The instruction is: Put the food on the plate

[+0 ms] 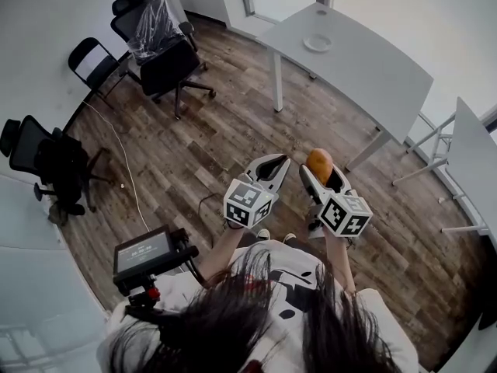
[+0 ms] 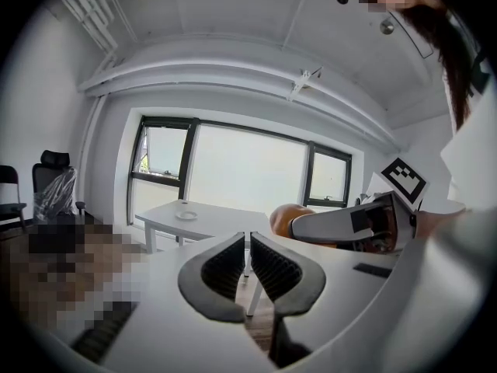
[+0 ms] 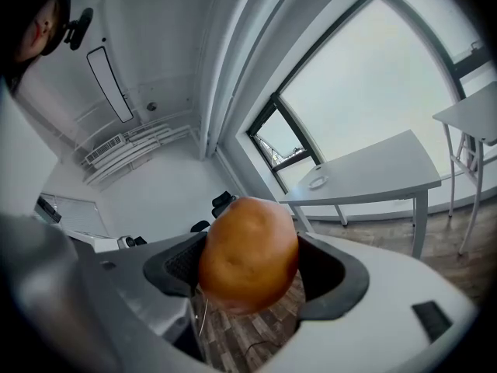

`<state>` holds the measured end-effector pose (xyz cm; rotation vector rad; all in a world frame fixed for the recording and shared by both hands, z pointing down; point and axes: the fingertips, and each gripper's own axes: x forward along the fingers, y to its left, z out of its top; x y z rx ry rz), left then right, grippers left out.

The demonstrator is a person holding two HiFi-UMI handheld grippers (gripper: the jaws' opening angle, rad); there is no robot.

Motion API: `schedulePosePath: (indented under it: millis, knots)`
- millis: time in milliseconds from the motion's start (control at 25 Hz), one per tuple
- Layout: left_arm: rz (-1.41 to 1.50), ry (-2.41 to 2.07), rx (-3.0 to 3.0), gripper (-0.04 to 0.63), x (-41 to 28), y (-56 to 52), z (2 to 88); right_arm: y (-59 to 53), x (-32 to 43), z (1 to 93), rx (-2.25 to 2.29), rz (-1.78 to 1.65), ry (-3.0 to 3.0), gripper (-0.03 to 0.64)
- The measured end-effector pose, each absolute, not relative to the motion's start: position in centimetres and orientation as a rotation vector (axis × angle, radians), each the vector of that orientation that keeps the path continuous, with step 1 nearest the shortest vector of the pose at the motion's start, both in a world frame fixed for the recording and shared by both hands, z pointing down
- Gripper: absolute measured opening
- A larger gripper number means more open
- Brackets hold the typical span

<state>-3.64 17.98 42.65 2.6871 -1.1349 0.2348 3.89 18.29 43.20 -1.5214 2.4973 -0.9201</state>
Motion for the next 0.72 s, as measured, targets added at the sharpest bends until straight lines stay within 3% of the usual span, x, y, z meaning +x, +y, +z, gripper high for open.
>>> schedulePosePath:
  millis: [720]
  knots:
    - [0.225,-1.145,2.675,0.015,1.7,17.1,43.5,17.6,9.0,44.7,-1.503,-0.945,2.517,0.367]
